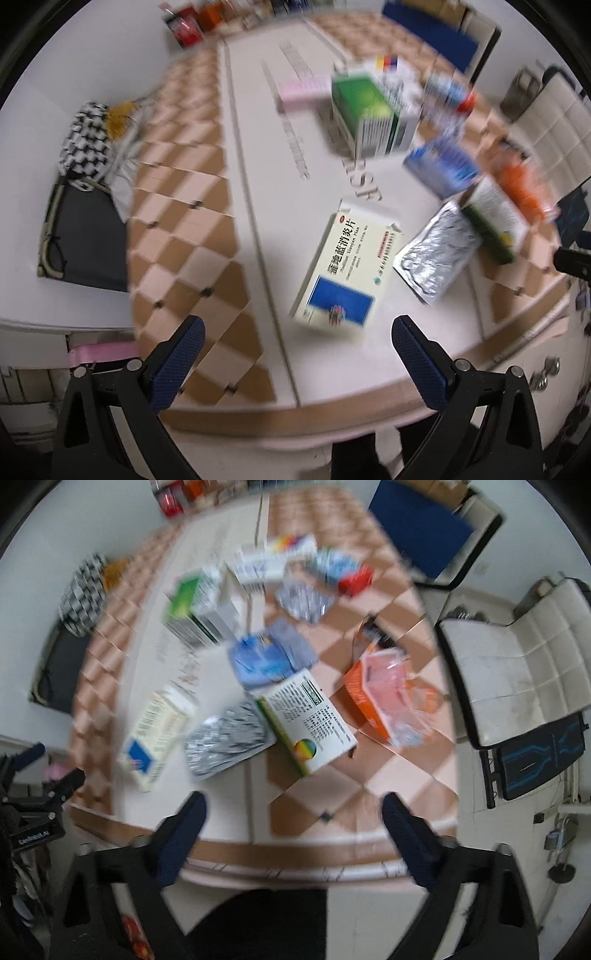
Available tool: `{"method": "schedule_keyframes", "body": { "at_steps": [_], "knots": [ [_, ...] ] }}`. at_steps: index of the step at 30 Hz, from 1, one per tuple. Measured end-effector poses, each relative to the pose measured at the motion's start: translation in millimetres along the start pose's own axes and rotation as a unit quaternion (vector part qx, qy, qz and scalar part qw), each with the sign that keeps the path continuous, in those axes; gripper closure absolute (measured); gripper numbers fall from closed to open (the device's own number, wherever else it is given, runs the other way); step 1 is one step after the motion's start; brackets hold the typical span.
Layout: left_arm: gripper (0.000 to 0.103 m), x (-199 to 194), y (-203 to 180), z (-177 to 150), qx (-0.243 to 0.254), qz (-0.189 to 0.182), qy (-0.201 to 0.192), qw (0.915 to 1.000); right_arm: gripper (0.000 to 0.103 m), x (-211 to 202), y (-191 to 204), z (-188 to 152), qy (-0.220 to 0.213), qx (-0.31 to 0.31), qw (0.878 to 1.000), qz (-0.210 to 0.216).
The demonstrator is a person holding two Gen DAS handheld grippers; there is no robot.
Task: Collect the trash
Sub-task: 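Grasp the white medicine box with the left tool while the right tool grasps the green-striped box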
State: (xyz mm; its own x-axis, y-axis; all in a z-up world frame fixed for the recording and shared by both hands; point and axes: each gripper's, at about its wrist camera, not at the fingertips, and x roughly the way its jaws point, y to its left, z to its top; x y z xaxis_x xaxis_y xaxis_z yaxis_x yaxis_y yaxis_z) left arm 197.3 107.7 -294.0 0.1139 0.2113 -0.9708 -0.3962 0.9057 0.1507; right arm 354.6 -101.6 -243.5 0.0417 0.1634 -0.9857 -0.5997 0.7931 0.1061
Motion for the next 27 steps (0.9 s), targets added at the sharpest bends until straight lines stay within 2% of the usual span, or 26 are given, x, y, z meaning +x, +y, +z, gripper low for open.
{"method": "schedule_keyframes", "body": {
  "at_steps": [3,6,11,13,14,15,19,21,24,27],
  "knots": [
    [0.0,40,-12,21,0.025,-0.014,0.044,0.9986,0.022,44,-3,30,0.028,-0.028,0.999,-0.018],
    [0.0,61,-23,31,0.053,-0.024,0.069,0.9959,0.022,70,-5,47,0.051,-0.045,0.997,-0.031],
    [0.0,77,-37,36,0.074,-0.043,0.101,0.9912,0.019,91,-3,62,0.073,-0.062,0.995,0.002],
    [0.008,78,-40,36,0.075,-0.044,0.104,0.9908,0.019,94,3,65,0.081,-0.077,0.994,0.012],
    [0.026,79,-41,37,0.073,-0.044,0.104,0.9908,0.019,98,6,65,0.088,-0.084,0.992,0.016],
    [0.028,80,-41,36,0.068,-0.045,0.111,0.9904,0.019,101,9,65,0.093,-0.09,0.991,0.017],
    [0.029,74,-37,34,0.043,-0.044,0.105,0.9926,0.019,121,20,63,0.113,-0.11,0.987,0.004],
    [0.029,74,-31,31,0.021,-0.044,0.103,0.9934,0.018,127,23,60,0.109,-0.111,0.988,-0.001],
    [0.029,65,-14,16,-0.014,-0.04,0.101,0.994,0.027,130,28,54,0.098,-0.109,0.989,-0.019],
    [0.029,52,-4,4,-0.046,-0.026,0.093,0.9943,0.028,132,28,45,0.093,-0.089,0.992,-0.011]
  ]
}}
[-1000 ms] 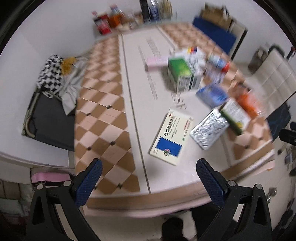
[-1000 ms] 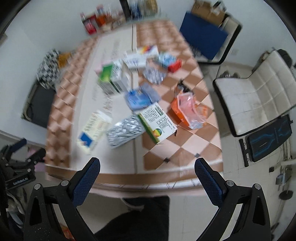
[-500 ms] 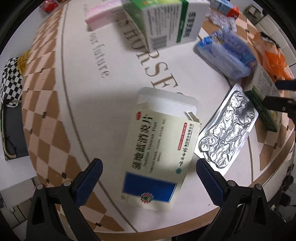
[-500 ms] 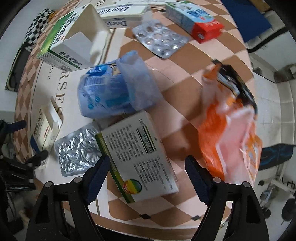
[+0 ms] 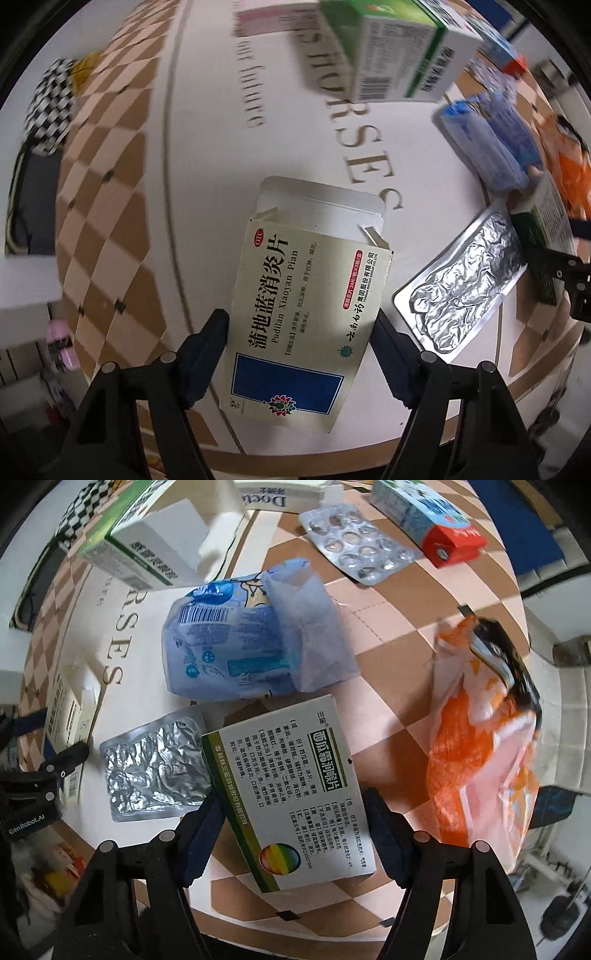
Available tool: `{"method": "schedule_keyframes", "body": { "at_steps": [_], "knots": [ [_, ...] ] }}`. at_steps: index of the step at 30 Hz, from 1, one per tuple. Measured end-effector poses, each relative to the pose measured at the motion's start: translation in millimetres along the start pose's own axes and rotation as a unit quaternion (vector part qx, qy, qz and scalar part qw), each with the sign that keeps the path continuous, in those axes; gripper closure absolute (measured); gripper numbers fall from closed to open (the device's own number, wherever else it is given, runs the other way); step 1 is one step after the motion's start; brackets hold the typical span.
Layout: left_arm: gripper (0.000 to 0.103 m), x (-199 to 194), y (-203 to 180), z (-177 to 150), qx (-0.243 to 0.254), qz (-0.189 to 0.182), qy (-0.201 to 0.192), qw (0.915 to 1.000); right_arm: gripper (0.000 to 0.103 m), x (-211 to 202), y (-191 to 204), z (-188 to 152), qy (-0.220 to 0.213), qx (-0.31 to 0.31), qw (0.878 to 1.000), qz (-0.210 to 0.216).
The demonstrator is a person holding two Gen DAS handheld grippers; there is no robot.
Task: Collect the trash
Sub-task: 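Grasp the white medicine box with the left tool while the right tool grasps the green-striped box, then carry both boxes over the trash bin and open both tools to drop them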
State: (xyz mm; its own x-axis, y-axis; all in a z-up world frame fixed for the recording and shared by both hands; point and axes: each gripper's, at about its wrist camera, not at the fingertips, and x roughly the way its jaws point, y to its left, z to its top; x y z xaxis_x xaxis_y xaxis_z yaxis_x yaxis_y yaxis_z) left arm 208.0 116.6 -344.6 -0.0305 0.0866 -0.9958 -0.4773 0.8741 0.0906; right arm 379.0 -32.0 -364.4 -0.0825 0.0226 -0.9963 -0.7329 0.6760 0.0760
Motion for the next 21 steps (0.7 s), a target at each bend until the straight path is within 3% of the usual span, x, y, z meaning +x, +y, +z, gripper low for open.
{"method": "schedule_keyframes", "body": {
  "at_steps": [6,14,17,21],
  "knots": [
    [0.029,-48,22,-46,-0.052,0.008,-0.042,0.9977,0.028,-21,10,-29,-0.042,0.025,0.999,0.001],
    [0.029,-95,23,-125,-0.081,-0.02,-0.106,0.9908,0.028,-86,54,-108,-0.121,0.092,0.988,0.03],
    [0.029,-101,25,-161,-0.079,-0.035,-0.119,0.9892,0.028,-108,61,-164,-0.137,0.117,0.983,0.041],
    [0.029,-88,26,-206,-0.075,-0.057,-0.11,0.9896,0.029,-98,86,-238,-0.127,0.149,0.979,0.058]
  ]
}}
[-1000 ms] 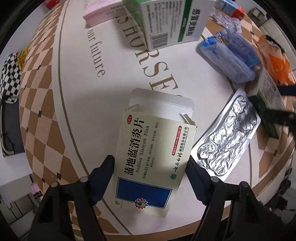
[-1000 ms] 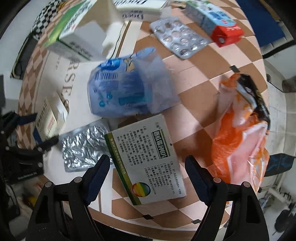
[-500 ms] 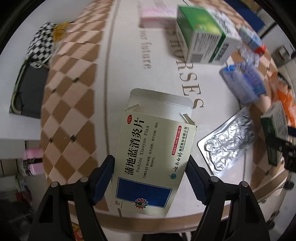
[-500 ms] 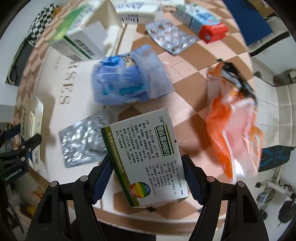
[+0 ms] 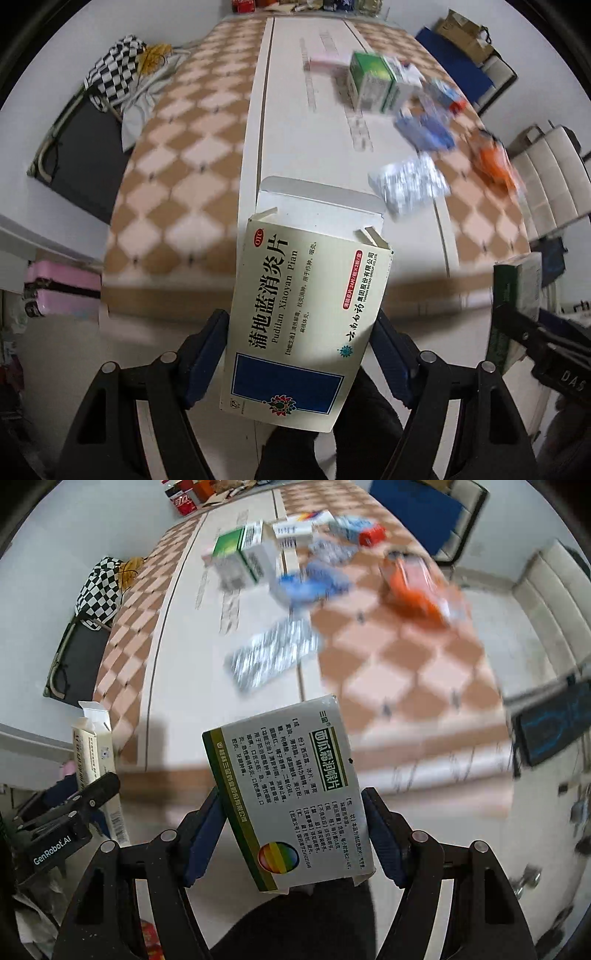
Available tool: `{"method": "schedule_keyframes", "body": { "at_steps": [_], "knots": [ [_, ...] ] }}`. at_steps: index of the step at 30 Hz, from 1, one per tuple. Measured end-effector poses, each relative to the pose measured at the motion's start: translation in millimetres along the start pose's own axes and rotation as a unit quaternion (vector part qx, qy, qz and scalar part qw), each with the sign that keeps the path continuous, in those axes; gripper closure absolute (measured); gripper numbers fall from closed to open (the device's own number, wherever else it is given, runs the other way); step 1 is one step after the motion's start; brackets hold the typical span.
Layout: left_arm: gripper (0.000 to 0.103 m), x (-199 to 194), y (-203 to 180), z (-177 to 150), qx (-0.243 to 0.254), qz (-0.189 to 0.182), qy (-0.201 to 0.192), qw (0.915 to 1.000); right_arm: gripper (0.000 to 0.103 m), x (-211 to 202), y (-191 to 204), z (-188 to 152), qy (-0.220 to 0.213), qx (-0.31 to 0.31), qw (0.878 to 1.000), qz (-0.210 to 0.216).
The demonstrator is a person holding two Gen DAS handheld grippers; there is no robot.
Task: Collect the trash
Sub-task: 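Carry both boxes over the trash bin and open both tools to drop them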
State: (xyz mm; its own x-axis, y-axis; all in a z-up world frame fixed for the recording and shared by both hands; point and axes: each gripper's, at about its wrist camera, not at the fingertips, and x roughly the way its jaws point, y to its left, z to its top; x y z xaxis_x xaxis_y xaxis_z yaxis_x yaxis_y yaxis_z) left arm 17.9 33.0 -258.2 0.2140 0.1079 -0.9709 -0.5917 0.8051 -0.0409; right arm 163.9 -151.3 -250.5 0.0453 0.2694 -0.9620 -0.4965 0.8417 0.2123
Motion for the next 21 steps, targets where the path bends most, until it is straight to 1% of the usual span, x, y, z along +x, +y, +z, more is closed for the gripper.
{"method": "schedule_keyframes", "body": {
  "at_steps": [1,2,4,5,8,10,13,14,15,17,20,21],
  "knots": [
    [0.029,2,4,-18,-0.001,-0.007,0.01,0.9999,0.029,4,0,-16,0.008,0.008,1.0,0.004],
    [0.029,9,4,-24,-0.002,-0.01,0.017,0.9998,0.029,12,-2,-34,0.02,0.017,1.0,0.006],
    [0.029,22,9,-50,-0.008,-0.022,0.039,0.9989,0.029,25,-6,-64,0.04,0.027,0.999,0.006],
    [0.029,29,10,-60,-0.009,-0.024,0.049,0.9985,0.029,39,-10,-79,0.053,0.037,0.998,0.009],
    [0.029,72,16,-92,-0.025,-0.04,0.094,0.9945,0.029,79,-22,-108,0.074,0.054,0.996,0.011],
    [0.029,107,20,-107,-0.044,-0.055,0.118,0.9905,0.029,119,-33,-128,0.089,0.062,0.994,0.009],
    [0.029,170,26,-121,-0.077,-0.075,0.148,0.9832,0.029,185,-48,-146,0.125,0.075,0.989,0.01],
    [0.029,196,28,-125,-0.088,-0.082,0.161,0.9797,0.029,204,-53,-149,0.132,0.079,0.988,0.009],
    [0.029,219,29,-128,-0.098,-0.087,0.17,0.9768,0.029,233,-59,-153,0.143,0.083,0.986,0.01],
    [0.029,261,31,-132,-0.112,-0.097,0.182,0.9721,0.029,276,-67,-156,0.153,0.086,0.984,0.016],
    [0.029,318,31,-138,-0.116,-0.099,0.201,0.9676,0.029,327,-74,-157,0.161,0.09,0.983,0.02],
    [0.029,335,31,-139,-0.115,-0.101,0.207,0.9663,0.029,350,-77,-156,0.163,0.088,0.982,0.019]
  ]
}}
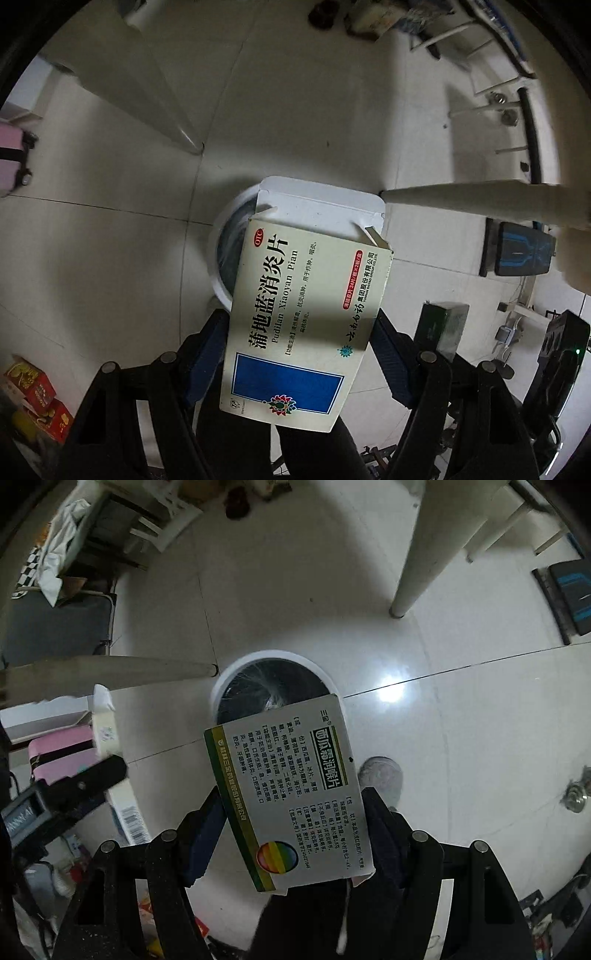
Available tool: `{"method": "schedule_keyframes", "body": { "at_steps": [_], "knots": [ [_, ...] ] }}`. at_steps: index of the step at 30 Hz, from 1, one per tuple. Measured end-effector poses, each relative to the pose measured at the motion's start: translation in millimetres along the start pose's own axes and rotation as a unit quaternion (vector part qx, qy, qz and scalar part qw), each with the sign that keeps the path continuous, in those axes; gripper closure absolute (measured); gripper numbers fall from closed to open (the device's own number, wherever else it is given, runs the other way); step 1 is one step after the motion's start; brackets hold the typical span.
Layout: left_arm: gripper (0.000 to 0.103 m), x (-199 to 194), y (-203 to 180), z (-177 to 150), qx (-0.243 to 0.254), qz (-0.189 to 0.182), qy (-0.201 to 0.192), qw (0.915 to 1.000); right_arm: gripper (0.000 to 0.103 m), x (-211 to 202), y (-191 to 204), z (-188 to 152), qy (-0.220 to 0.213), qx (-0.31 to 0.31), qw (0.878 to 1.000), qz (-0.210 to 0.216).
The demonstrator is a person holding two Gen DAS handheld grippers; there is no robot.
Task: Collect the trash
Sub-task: 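Carry both boxes over the trash bin and open both tools to drop them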
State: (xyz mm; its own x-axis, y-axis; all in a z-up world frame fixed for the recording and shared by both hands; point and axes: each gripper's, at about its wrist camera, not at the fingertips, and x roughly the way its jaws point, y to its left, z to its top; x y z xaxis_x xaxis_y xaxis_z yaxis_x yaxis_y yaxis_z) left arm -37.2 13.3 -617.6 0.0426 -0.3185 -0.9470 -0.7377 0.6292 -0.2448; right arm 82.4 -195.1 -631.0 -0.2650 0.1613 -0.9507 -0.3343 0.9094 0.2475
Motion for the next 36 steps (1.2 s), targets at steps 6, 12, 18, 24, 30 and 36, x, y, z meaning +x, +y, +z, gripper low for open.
{"method": "schedule_keyframes", "body": {
  "at_steps": [6,12,18,24,30,36],
  "knots": [
    [0.028,68,25,21,-0.009,-0.01,0.034,0.9993,0.029,79,-5,26,0.013,-0.009,1.0,0.004],
    [0.013,78,48,18,-0.022,-0.024,0.049,0.9983,0.026,129,-10,40,0.036,-0.016,0.999,0.012],
    [0.008,63,58,4,-0.007,0.016,0.031,0.9994,0.004,134,-8,32,0.037,-0.032,0.999,-0.009],
    [0.008,41,50,-15,0.035,0.113,-0.005,0.9929,0.004,106,9,17,0.023,-0.06,0.996,-0.055],
    [0.008,16,38,-35,0.049,0.136,-0.017,0.9893,0.004,59,19,2,0.007,-0.072,0.993,-0.091],
    [0.008,-24,23,-50,0.059,0.137,-0.035,0.9882,0.004,8,28,-13,-0.004,-0.071,0.993,-0.097]
  ]
}}
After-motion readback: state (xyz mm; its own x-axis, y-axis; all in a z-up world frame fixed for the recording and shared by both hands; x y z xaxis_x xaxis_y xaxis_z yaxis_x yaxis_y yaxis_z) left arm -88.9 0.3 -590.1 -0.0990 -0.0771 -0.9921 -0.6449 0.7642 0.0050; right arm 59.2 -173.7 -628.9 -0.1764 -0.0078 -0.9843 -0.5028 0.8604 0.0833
